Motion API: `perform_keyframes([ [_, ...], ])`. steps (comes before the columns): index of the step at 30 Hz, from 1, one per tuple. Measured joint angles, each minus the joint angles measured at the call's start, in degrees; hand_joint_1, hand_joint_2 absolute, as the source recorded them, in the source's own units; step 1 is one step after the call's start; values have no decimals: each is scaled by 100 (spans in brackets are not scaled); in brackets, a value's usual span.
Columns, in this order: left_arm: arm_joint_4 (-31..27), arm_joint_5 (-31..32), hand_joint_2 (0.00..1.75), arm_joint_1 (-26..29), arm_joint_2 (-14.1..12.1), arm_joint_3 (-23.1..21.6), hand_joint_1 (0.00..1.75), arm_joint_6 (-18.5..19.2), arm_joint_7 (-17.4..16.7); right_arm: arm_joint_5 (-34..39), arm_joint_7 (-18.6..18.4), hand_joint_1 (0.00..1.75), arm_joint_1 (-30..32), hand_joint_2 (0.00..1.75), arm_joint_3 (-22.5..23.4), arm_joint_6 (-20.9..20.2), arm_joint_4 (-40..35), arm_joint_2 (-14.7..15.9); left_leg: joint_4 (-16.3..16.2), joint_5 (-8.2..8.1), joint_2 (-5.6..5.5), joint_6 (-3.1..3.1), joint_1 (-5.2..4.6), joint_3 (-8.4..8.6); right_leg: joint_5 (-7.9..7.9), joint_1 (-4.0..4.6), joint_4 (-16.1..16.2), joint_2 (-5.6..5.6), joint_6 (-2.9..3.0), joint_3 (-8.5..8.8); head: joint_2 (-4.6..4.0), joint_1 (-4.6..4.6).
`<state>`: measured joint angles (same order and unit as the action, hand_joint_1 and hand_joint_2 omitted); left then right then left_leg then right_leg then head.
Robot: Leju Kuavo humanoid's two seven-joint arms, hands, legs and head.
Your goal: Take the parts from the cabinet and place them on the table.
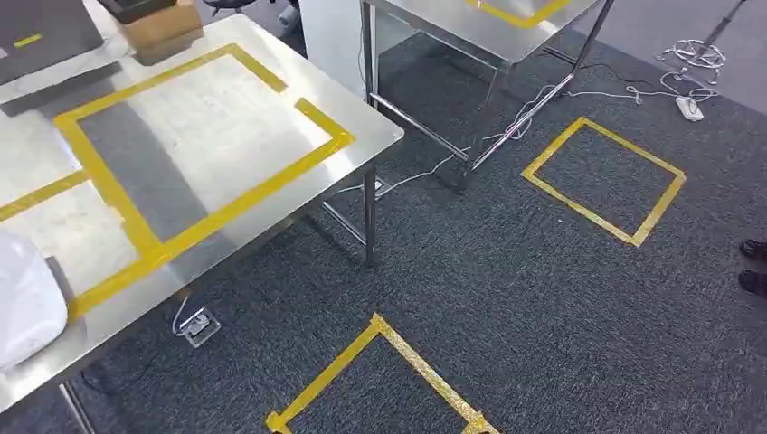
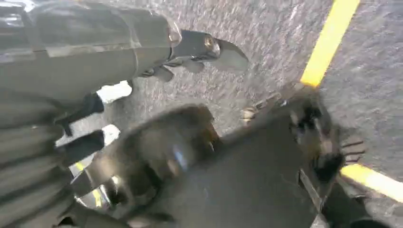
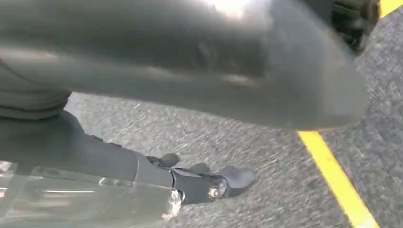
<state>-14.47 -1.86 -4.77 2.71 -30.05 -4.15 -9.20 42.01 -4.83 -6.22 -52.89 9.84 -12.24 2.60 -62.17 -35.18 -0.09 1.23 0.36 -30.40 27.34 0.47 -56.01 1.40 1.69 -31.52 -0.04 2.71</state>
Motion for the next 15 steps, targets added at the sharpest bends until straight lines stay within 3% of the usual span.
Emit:
perform_keyframes([
  [2, 0, -7, 175, 11, -15, -4, 0, 0, -39, 4, 2, 0, -40, 0, 0, 2, -2, -11, -866, -374, -72, 32, 11, -465, -9, -9, 7, -125, 16, 0, 0, -68],
  [3, 2, -29, 175, 18, -28, -11, 0, 0, -42, 11, 2, 0, -45, 0, 0, 0, -2, -30, -1196, -454, -59, 50, 13, -670, 1, -10, -2, -203, 16, 2, 0, -87],
  [4, 2, -46, 175, 16, -42, -15, 0, 0, -39, 17, 2, 0, -44, 0, 0, 0, -2, -35, -1301, -388, -41, 69, 14, -777, 14, -21, -18, -278, 10, 6, 0, -96],
  [6, 2, -63, 175, 8, -50, -48, 0, -2, -39, 28, 2, 0, -30, 0, 0, -7, -2, -39, -782, 121, -31, 111, 34, -604, 64, -64, -78, -440, -51, 29, 0, -112],
  [7, 2, -68, 175, 11, -52, -59, 0, -2, -39, 37, 0, 0, -29, 0, 0, -13, -2, -44, -289, 449, -117, 145, 73, -403, 108, -89, -135, -520, -89, 32, 0, -131],
  [8, 4, -77, 175, 13, -55, -81, 0, -2, -39, 42, 0, 0, -28, 0, 0, -13, -2, -42, 52, 551, -397, 184, 133, -253, 166, -114, -217, -587, -139, 22, 0, -153],
  [9, 4, -83, 175, 24, -50, -109, 0, -2, -39, 46, 0, 0, -49, 0, 0, -13, 2, -28, 110, 445, -710, 196, 154, -230, 207, -85, -310, -664, -194, -40, 0, -228],
  [10, 4, -94, 175, 4, -59, -125, 0, -2, -35, 52, -2, 0, -64, 0, 0, -13, 4, -28, 112, 397, -613, 93, 157, -211, 210, -96, -344, -736, -206, -106, 0, -238],
  [11, 4, -107, 175, 30, -59, -142, 0, -7, -35, 50, -2, 0, -70, 0, 0, -13, 4, -31, 120, 392, -552, 60, 132, -218, 190, -116, -327, -808, -234, -115, 0, -170],
  [13, 4, -140, 175, 25, -66, -151, 0, -13, -35, 52, 0, 0, -56, 0, 0, -13, 2, -31, 131, 394, -380, -14, 139, -184, 175, -136, -311, -971, -281, -145, 0, -183],
  [14, 7, -149, 175, 12, -70, -164, 0, -20, -33, 52, 2, 0, -40, 0, -2, -13, 2, -39, 145, 386, -277, -50, 143, -154, 239, -110, -413, -693, -303, -173, 0, -169],
  [15, 4, -164, 175, 17, -70, -184, 0, -20, -33, 50, 2, 0, -57, 0, -2, -15, 2, -44, 149, 366, -174, -82, 125, -131, 374, -93, -683, -378, -324, -311, 0, -96],
])
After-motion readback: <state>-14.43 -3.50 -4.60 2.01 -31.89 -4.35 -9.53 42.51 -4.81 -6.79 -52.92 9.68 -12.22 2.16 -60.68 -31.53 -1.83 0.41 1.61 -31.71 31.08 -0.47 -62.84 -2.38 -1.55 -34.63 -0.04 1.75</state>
